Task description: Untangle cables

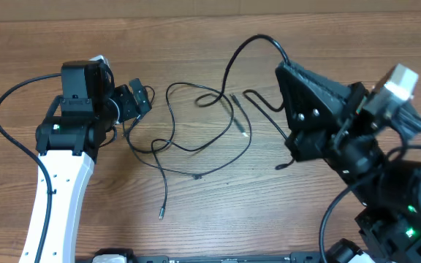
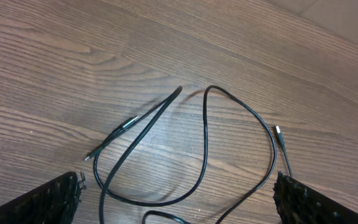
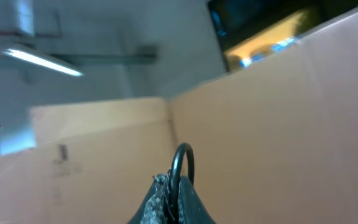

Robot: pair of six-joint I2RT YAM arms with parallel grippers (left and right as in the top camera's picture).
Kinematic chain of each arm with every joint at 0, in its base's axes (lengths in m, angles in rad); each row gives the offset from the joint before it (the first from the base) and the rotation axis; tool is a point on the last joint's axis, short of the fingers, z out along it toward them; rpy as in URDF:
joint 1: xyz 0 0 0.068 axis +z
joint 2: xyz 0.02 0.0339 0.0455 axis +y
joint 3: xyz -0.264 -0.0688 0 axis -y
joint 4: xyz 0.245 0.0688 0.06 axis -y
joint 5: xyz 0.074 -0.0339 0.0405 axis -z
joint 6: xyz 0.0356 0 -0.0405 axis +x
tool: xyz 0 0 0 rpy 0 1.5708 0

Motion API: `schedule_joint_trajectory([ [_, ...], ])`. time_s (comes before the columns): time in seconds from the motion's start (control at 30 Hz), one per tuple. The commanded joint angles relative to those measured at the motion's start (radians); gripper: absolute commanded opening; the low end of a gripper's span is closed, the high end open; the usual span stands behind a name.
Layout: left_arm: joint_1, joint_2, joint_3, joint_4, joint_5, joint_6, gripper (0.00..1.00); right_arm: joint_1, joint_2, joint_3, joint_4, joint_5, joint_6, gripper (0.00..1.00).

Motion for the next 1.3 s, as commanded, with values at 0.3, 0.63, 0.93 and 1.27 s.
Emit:
schedule_joint_trajectory([
  [0.3, 0.0, 0.006, 0.021, 0.001, 0.01, 0.018, 0.99, 0.003, 0.142, 0.027, -0.267, 0.604, -0.125, 0.04],
  [0.63, 0.0, 0.006, 0.021, 0.001, 0.01, 0.018, 0.99, -0.135, 0.204, 0.027, -0.373, 0.637, -0.001, 0.04],
  [0.93, 0.0, 0.006, 0.021, 0.0, 0.01, 0.018, 1.0, -0.389, 0.269, 0.027, -0.491, 0.463, 0.146, 0.04],
  [1.27, 0.0, 0.006, 0.021, 0.001, 0.01, 0.018, 0.99, -0.577, 0.4, 0.027, -0.542, 0.36, 0.207, 0.04],
])
